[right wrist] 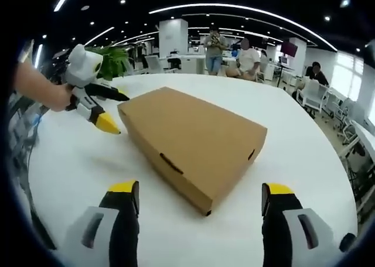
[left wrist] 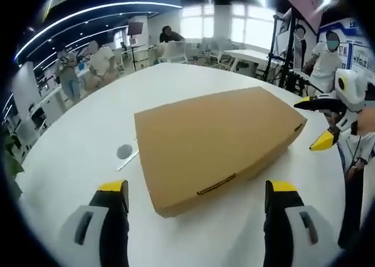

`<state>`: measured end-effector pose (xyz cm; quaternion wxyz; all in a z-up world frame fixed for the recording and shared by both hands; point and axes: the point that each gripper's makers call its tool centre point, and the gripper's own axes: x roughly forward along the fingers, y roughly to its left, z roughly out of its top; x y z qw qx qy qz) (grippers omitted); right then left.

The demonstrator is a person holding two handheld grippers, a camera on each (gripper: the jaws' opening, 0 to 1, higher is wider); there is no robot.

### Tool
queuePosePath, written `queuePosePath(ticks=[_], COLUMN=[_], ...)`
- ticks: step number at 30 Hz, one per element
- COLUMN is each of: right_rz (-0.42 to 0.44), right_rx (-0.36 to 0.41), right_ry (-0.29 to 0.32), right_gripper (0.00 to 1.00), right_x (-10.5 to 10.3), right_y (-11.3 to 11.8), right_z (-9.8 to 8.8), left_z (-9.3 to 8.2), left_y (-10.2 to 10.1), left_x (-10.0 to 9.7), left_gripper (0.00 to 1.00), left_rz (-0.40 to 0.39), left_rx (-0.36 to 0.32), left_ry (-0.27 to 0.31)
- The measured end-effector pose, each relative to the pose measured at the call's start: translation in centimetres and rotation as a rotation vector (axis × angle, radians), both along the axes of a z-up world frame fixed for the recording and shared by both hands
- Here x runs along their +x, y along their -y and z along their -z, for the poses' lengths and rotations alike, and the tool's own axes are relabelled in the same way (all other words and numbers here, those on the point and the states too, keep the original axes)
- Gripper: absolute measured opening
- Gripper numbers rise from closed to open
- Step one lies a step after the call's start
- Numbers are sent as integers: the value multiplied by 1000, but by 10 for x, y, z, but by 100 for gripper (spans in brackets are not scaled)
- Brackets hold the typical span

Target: Operate the shoe box by opening the lid, removing the specified soft item, and placing it in the target area until the item is outside and the box remains undamaged.

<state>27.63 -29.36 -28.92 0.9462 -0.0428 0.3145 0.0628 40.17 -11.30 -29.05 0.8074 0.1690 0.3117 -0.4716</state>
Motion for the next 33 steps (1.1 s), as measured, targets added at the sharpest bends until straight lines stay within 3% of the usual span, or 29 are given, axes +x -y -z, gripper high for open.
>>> queuePosePath(ticks=[2,3,5,13,14,16,17,19,20,23,25,31,33], right_rz=[19,14,3,-5,21,92,88,6,-29,-32,-48,-40,-34], right_rx=[55,36,-7,-6,15,128,136,-11,-42,3,-15,-4,7], right_ry=[-9,-13,-10,-19,-12,39,66,25,0,6,-8,-13,-6], right_gripper=[74,72,72,72,72,70,70,71,71,72,75,85,88], right_x=[-1,-1,0,2,4,10,13,10,8,9,8,11,13], right_y=[-3,-2,-1,-3,-1,-3,-2,0,-3,-11,-15,-14,-12], right_z=[2,5,5,7,6,-3,-9,-4,0,2,6,7,7], left_z=[0,0,1,6,6,7,6,5,5,8,10,11,11], left_y=[3,4,7,11,11,10,8,4,3,2,2,7,9], left_x=[-2,-3,-2,-2,-2,-1,0,4,5,3,1,-3,1], left_gripper=[91,90,90,95,95,94,91,86,83,81,83,91,98], left_rz=[22,26,34,32,32,26,15,1,-3,5,14,27,34], left_rx=[3,6,5,-1,-3,-2,-1,-9,-11,-4,4,-5,-1], left_ry=[3,4,9,-2,-3,-11,-21,-34,-39,-36,-35,-16,18])
